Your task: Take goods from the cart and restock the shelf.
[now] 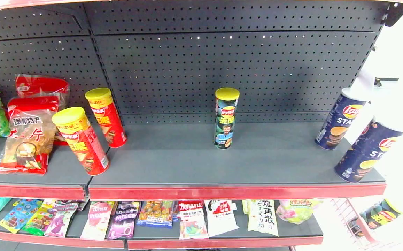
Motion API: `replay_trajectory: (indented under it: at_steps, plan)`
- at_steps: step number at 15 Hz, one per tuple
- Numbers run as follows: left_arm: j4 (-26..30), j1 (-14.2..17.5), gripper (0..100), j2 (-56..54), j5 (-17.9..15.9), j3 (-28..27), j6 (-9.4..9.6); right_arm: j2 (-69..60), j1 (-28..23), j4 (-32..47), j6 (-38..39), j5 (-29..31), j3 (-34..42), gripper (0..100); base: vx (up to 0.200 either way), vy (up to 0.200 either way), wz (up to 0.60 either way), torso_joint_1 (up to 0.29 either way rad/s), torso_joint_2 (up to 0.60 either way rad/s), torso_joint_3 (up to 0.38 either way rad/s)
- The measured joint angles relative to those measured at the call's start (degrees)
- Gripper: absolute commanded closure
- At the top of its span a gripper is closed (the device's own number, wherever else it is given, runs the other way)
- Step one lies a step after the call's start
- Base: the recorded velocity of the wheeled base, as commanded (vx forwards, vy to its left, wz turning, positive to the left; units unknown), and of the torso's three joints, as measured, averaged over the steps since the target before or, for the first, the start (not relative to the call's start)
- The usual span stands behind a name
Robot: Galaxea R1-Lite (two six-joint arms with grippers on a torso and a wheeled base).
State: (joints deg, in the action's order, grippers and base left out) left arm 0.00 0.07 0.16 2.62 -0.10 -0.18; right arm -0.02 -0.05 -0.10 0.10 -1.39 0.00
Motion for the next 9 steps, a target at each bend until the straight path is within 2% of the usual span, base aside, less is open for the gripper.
replay_trajectory:
  at_steps: [9]
  plan:
    - [0.0, 0.0, 0, 0.0, -0.02, 0.0, 0.02, 0.02, 0.05, 0.0, -0.02, 0.0, 0.0, 0, 0.0, -0.2, 0.0, 0.005, 0.0, 0.001]
